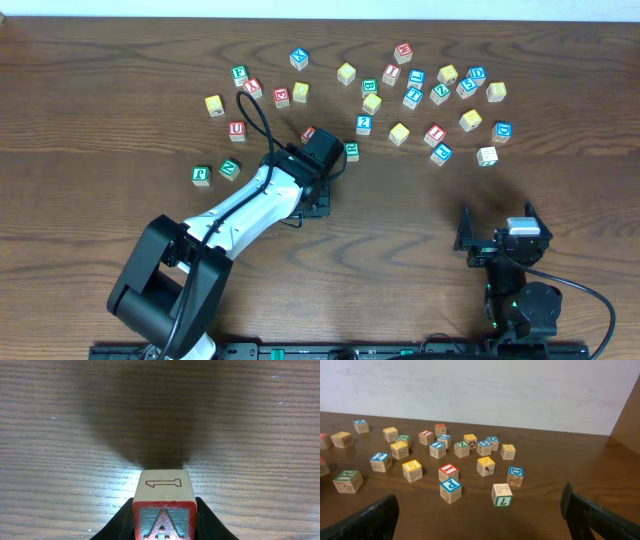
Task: Spell out AI2
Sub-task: 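Lower the A block onto the table with the left gripper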
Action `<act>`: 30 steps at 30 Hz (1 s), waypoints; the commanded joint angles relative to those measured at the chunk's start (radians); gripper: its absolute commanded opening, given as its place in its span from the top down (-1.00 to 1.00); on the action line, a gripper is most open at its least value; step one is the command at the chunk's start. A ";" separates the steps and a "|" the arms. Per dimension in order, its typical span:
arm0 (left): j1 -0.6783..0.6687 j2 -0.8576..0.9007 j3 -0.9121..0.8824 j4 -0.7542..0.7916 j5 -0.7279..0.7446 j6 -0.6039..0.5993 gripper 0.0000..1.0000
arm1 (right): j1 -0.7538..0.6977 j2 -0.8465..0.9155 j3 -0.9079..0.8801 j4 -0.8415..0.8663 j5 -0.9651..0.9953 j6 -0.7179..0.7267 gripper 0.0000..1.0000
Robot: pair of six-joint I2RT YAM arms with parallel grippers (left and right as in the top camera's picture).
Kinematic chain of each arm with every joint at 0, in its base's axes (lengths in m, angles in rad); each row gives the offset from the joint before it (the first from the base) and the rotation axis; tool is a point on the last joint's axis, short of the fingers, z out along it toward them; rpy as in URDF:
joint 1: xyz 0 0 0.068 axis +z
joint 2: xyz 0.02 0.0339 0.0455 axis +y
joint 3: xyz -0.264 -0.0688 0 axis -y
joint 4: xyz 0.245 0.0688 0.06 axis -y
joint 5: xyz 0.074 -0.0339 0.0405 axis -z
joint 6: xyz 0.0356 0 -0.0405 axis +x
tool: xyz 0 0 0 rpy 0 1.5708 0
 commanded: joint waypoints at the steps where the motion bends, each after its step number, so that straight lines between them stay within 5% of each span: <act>1: -0.001 0.013 -0.019 0.001 -0.013 0.006 0.66 | -0.013 -0.006 -0.001 -0.005 -0.006 0.009 -0.98; 27: -0.001 0.013 -0.063 0.050 -0.015 0.006 0.66 | -0.013 -0.006 -0.001 -0.005 -0.006 0.009 -0.99; 30: -0.001 0.013 -0.063 0.050 -0.016 0.006 0.52 | -0.013 -0.006 -0.001 -0.005 -0.006 0.009 -0.99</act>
